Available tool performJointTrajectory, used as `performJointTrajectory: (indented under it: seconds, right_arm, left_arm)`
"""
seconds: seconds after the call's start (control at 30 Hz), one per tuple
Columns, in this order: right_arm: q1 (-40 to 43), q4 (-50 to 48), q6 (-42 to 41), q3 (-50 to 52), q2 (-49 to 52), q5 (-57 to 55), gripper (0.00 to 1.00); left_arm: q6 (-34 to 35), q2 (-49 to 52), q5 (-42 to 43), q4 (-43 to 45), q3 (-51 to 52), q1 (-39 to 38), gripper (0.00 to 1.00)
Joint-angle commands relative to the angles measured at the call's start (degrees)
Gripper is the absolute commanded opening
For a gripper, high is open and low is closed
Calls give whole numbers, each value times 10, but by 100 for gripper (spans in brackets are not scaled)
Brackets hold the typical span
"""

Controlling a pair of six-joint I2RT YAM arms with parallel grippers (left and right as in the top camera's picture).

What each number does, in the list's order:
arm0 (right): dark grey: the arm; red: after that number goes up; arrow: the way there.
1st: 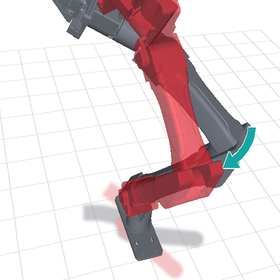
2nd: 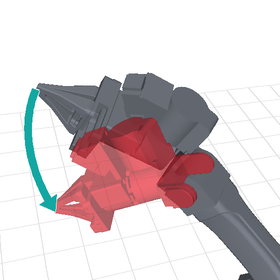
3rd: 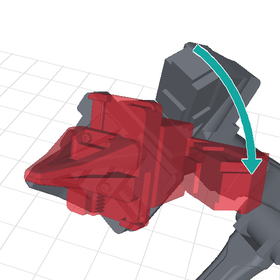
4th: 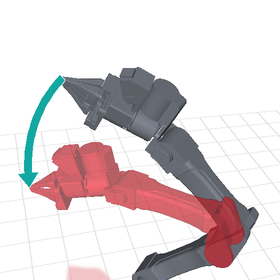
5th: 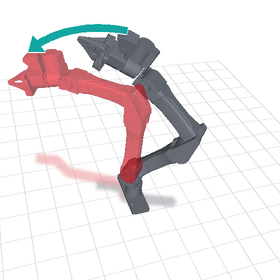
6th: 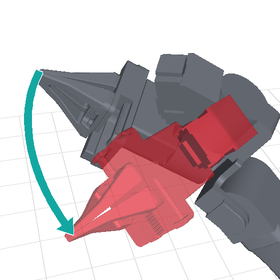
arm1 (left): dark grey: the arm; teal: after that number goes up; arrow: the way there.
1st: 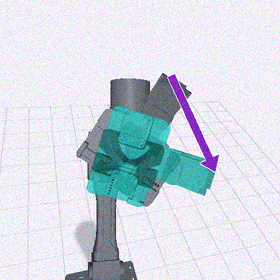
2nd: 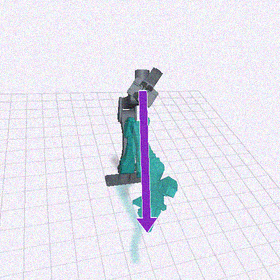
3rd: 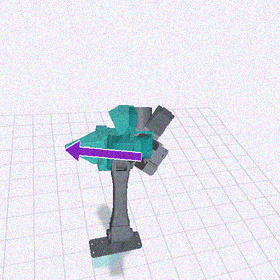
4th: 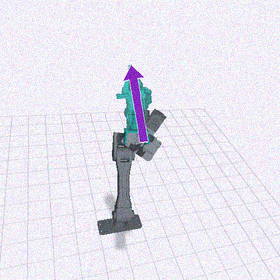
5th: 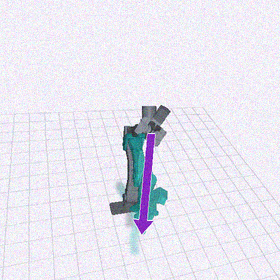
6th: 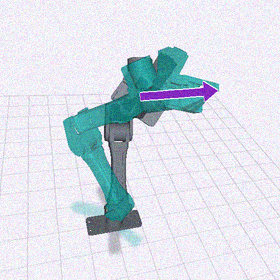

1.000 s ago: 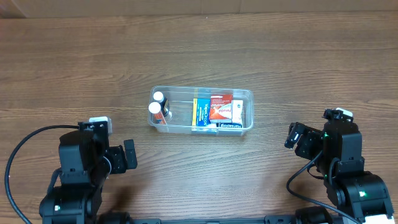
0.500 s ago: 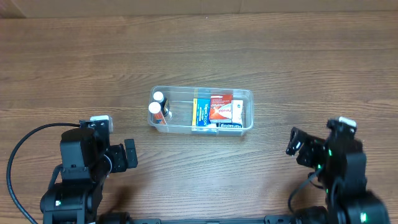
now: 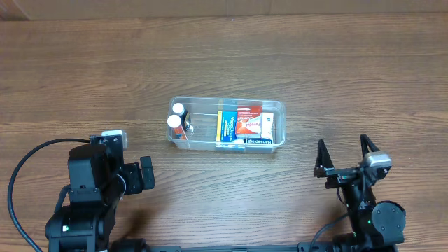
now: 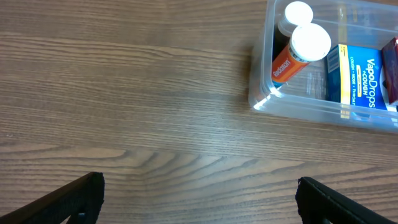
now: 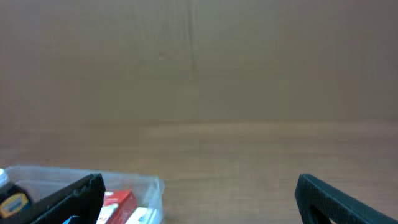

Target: Pack container

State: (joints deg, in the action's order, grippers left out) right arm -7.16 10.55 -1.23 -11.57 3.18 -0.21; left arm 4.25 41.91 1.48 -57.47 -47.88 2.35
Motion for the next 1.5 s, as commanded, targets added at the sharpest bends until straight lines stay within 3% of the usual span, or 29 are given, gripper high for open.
performJointTrajectory:
  seconds: [0.0, 0.1, 0.23, 1.2, 1.37, 1.47]
  right_arm:
    - [2, -59, 33, 55, -32, 5, 100]
    - [7, -89, 59, 82, -30, 23, 100]
    - [10, -50, 52, 109, -30, 29, 100]
    - [10, -57, 44, 110, -30, 29, 100]
    - [10, -57, 44, 110, -30, 29, 100]
    - [10, -57, 44, 110, -30, 29, 100]
  left_arm:
    - [-9, 0, -4, 1, 3, 3, 100]
    - [-9, 0, -4, 1, 3, 3, 100]
    - [-9, 0, -4, 1, 3, 3, 100]
    - [-9, -1, -4, 1, 3, 3, 100]
    - [-11, -47, -10, 9, 19, 3, 100]
    - [-11, -117, -10, 66, 94, 3, 100]
